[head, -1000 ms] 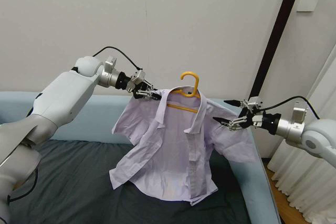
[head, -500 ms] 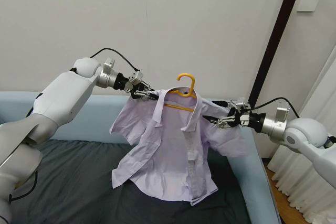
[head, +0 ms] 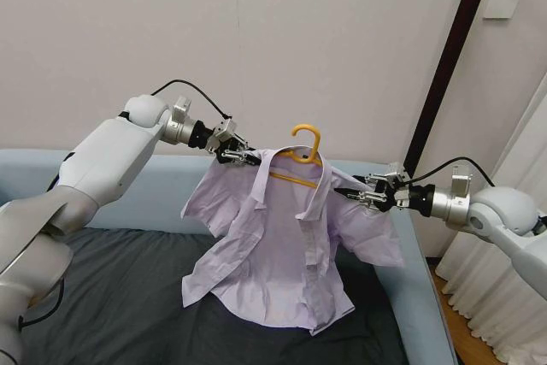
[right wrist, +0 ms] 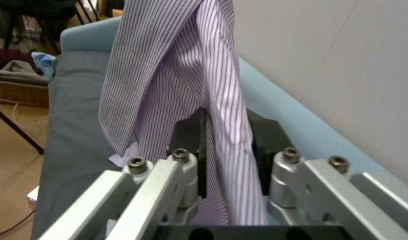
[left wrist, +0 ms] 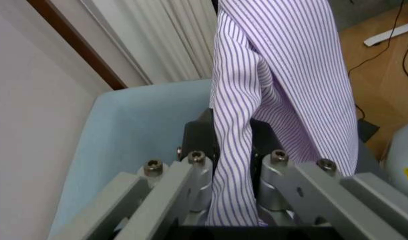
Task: Pick up the clothes from the sofa and hang them on the clothes hanger.
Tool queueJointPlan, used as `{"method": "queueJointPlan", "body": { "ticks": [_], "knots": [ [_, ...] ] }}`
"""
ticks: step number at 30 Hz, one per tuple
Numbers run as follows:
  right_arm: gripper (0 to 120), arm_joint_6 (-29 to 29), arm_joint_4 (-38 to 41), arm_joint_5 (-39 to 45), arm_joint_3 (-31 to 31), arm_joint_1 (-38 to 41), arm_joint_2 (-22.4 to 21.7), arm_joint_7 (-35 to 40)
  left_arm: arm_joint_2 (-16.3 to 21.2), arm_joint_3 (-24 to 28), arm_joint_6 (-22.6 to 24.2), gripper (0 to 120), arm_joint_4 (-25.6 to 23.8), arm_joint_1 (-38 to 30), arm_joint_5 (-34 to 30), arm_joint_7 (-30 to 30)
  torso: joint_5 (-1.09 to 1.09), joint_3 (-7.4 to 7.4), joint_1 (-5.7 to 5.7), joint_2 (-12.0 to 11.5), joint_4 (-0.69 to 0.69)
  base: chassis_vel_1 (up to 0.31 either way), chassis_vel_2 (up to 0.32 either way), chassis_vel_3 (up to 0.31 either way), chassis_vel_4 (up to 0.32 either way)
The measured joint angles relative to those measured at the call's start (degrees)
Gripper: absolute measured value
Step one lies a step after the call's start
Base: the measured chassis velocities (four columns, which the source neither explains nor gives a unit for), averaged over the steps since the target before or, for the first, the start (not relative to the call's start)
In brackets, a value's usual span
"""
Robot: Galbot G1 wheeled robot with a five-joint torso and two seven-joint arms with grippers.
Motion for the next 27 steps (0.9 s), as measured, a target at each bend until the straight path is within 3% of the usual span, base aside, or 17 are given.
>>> {"method": "queueJointPlan", "body": {
  "ticks": [3, 7, 17, 22, 27],
  "knots": [
    [8, 0.2, 0.0, -0.2, 0.1, -0.2, 0.2, -0.1, -0.2, 0.1, -0.7, 7, 0.2, -0.1, -0.4, 0.0, 0.00, 0.00, 0.00, 0.0, 0.00, 0.000, 0.000, 0.000, 0.000],
    [7, 0.2, 0.0, -0.2, 0.9, -1.1, 0.6, 0.0, -0.5, 0.5, -3.6, 12, 1.7, -0.4, -2.9, -0.1, 0.00, 0.00, 0.00, 0.0, 0.00, 0.000, 0.000, 0.000, 0.000],
    [7, 0.1, 0.2, 2.7, 4.2, -5.5, 2.9, 3.4, 1.0, 0.5, -10.6, 53, 5.9, 1.4, -12.9, -0.7, 0.00, 0.00, 0.00, 0.0, -0.01, 0.000, 0.000, 0.000, 0.000],
    [7, -0.8, 0.6, 2.5, 6.1, -7.0, 4.0, 5.4, 3.4, -0.5, -10.8, 66, 5.7, 4.0, -18.1, -2.4, -0.02, 0.00, 0.00, 0.0, 0.01, 0.000, 0.000, 0.000, 0.000],
    [7, -1.4, -0.3, 1.7, 7.5, -7.7, 7.5, 6.1, 7.3, -6.1, -10.8, 86, 2.4, 10.9, -27.7, -9.4, -0.04, 0.00, 0.00, 0.0, 0.00, 0.000, 0.000, 0.000, 0.000]
  ]
}}
